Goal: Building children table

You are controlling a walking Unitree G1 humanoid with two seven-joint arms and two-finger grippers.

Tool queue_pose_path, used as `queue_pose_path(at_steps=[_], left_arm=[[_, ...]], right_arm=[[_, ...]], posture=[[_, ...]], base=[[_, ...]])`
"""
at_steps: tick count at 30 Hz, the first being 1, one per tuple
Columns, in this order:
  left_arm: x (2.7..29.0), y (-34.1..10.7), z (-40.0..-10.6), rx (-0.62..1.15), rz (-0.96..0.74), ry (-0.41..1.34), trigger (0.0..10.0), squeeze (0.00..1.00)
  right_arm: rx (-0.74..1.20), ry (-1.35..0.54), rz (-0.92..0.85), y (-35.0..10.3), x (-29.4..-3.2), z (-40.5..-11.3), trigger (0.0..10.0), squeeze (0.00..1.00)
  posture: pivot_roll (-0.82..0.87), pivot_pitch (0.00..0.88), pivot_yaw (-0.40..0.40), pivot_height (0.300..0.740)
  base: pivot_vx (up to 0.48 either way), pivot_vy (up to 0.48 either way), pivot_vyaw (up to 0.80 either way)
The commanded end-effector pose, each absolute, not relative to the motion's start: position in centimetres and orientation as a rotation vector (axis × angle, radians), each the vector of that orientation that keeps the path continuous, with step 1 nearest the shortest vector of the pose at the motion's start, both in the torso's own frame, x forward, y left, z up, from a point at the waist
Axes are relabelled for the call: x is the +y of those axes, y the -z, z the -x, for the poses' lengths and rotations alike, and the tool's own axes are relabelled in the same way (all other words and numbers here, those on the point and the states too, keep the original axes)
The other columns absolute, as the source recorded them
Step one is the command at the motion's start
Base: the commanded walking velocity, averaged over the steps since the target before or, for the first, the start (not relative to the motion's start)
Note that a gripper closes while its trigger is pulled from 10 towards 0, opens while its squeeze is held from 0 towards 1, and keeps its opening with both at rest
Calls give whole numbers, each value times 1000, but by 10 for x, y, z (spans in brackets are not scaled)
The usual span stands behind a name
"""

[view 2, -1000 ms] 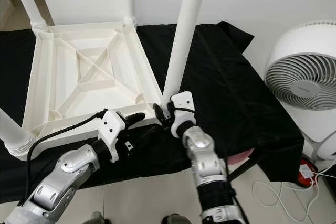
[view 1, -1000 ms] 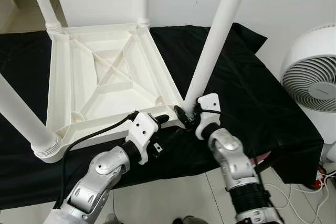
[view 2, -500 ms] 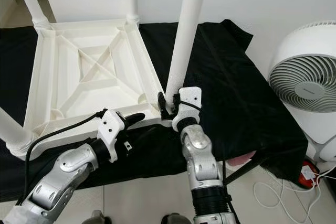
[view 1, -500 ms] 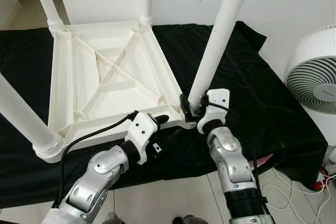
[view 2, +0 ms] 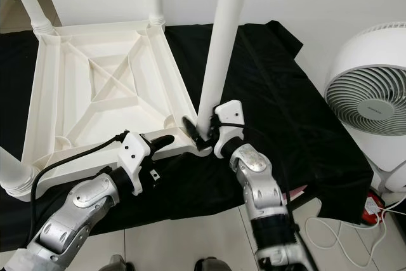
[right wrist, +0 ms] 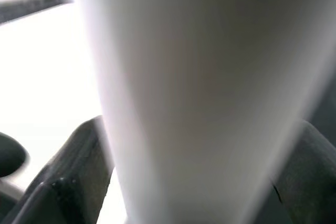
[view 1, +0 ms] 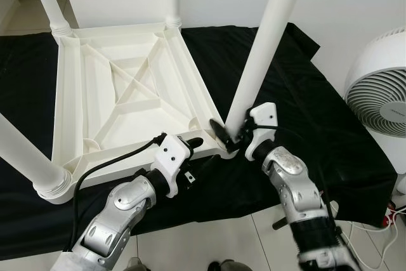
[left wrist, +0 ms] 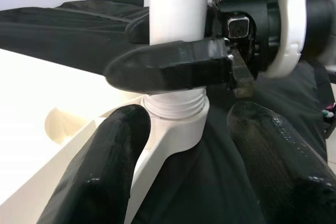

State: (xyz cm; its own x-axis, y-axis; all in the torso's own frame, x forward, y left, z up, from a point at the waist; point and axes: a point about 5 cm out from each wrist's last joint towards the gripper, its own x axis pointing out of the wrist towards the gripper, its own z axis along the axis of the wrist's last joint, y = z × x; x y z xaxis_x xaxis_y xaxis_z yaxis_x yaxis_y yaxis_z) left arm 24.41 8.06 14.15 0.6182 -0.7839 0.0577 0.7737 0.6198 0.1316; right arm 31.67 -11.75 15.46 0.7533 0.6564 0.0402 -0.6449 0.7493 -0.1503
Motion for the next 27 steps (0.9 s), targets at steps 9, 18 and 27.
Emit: queue_pose_path(at_steps=[9,18,27], left_arm=[[79,-145,-240,-121,-106,963,10000,0],[82,-148,-240,-133,-110,931,10000,0],[86,-155,-248,-151,-145,907,10000,0]], right_arm=[[-80,-883,188,-155,-112,-327,10000,0],[-116,-794,97,-154,-113,-309,10000,0],[-169,-685,-18,-156,-118,-282,10000,0]], posture=[[-15,71,-36,740],[-9,86,-39,740],[-38,94,-19,740]], base=[[0,0,0],[0,0,0],[0,0,0]])
